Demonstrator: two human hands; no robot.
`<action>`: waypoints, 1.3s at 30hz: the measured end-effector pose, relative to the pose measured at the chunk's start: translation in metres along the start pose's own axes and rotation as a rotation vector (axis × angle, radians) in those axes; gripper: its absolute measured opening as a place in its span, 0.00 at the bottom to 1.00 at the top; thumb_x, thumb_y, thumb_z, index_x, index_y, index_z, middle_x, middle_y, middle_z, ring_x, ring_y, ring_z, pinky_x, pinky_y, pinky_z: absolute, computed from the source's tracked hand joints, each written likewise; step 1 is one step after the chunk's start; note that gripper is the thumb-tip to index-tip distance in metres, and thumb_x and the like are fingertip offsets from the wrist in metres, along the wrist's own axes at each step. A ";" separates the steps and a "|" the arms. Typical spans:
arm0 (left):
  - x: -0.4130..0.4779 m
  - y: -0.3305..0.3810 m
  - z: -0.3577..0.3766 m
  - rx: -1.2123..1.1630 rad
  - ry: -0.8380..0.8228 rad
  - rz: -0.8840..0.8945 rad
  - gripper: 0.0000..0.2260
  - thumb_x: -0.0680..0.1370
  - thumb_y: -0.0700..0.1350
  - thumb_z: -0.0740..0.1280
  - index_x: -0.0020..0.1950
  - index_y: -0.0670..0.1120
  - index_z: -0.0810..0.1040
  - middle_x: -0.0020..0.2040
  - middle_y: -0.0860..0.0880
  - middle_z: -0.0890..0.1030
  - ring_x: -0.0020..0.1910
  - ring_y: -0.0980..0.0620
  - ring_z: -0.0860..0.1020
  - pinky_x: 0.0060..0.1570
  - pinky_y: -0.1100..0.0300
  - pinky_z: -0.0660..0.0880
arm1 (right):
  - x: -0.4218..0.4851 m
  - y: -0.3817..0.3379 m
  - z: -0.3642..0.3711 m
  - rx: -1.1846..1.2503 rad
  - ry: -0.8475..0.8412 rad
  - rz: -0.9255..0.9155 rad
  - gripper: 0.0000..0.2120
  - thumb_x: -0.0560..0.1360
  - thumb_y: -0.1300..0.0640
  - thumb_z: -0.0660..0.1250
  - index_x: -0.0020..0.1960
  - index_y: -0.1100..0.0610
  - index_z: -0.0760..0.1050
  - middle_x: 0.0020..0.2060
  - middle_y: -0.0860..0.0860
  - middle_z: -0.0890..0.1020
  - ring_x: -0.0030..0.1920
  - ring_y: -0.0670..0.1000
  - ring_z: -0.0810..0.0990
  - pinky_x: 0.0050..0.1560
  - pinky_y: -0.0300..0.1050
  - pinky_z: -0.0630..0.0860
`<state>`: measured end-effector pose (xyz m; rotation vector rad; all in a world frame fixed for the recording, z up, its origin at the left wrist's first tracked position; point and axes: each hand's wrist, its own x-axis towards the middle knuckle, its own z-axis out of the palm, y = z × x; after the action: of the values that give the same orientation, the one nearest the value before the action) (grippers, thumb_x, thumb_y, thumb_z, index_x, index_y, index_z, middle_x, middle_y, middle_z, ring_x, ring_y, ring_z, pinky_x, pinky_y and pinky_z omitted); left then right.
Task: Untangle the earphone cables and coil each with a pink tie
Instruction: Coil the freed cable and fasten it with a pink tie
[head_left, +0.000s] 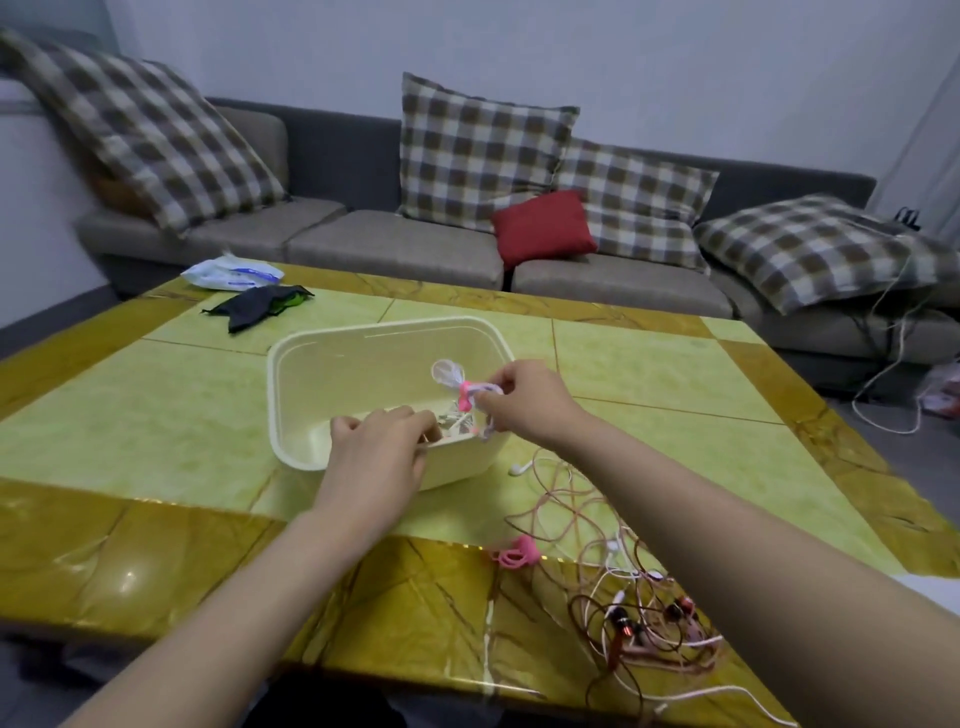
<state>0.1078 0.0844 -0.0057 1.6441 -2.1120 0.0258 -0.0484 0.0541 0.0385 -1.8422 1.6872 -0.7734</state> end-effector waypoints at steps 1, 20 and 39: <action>0.000 -0.001 0.001 -0.006 -0.004 0.003 0.09 0.78 0.42 0.61 0.54 0.54 0.74 0.52 0.55 0.77 0.55 0.53 0.73 0.49 0.56 0.58 | 0.005 -0.002 0.006 -0.084 -0.051 0.018 0.14 0.74 0.59 0.65 0.30 0.55 0.74 0.32 0.56 0.80 0.36 0.53 0.77 0.37 0.44 0.74; 0.002 0.001 -0.004 0.063 -0.007 -0.008 0.16 0.80 0.41 0.57 0.67 0.52 0.68 0.61 0.51 0.71 0.60 0.49 0.67 0.59 0.52 0.61 | -0.027 0.022 -0.002 -0.440 0.129 -0.356 0.10 0.81 0.56 0.56 0.57 0.57 0.73 0.51 0.49 0.75 0.52 0.49 0.73 0.50 0.45 0.72; -0.049 0.074 0.084 0.037 -0.490 0.255 0.23 0.77 0.48 0.64 0.71 0.50 0.63 0.68 0.49 0.66 0.65 0.47 0.64 0.65 0.53 0.65 | -0.153 0.145 -0.025 -0.782 -0.462 -0.226 0.34 0.71 0.36 0.65 0.72 0.47 0.60 0.67 0.49 0.66 0.67 0.50 0.63 0.67 0.44 0.62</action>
<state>0.0192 0.1259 -0.0794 1.4998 -2.6909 -0.2858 -0.1772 0.1932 -0.0569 -2.4970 1.5862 0.3073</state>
